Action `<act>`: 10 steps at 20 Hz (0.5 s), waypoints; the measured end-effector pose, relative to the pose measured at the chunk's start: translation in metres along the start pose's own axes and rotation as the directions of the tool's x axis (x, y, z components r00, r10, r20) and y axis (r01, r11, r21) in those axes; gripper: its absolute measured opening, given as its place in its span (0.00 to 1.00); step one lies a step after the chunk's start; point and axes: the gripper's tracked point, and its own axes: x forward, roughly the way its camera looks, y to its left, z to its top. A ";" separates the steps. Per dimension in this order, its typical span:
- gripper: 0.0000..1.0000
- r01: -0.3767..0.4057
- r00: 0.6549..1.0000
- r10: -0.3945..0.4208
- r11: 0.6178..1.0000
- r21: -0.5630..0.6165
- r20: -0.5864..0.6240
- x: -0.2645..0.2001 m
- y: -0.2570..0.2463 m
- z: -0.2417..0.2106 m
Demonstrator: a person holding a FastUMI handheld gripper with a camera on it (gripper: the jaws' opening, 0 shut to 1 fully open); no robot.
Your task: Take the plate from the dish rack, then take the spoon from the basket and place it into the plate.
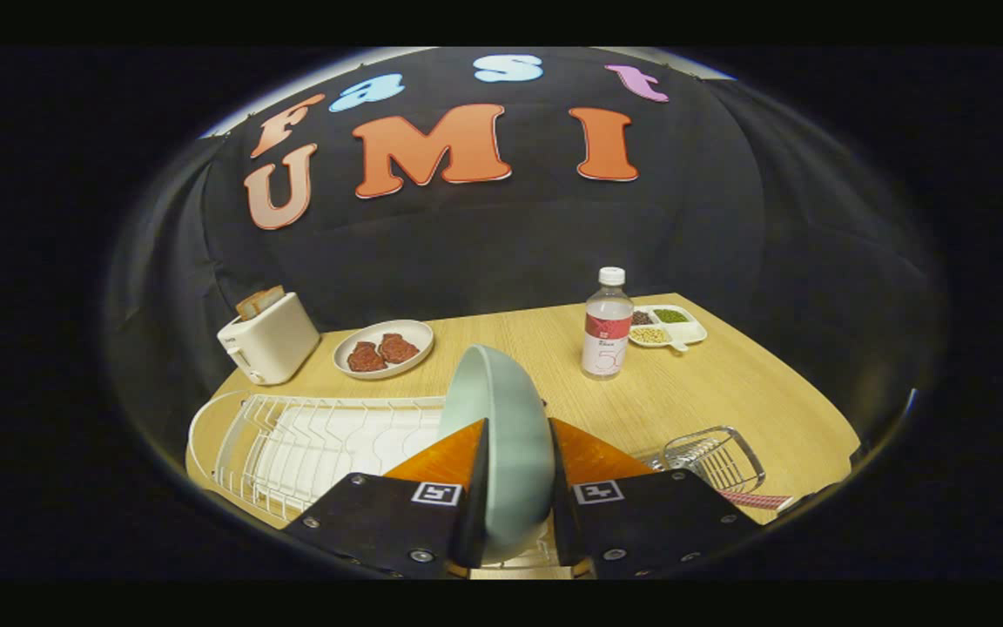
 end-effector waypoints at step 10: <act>0.26 0.143 0.982 -0.124 0.980 -0.135 0.143 -0.021 0.003 0.048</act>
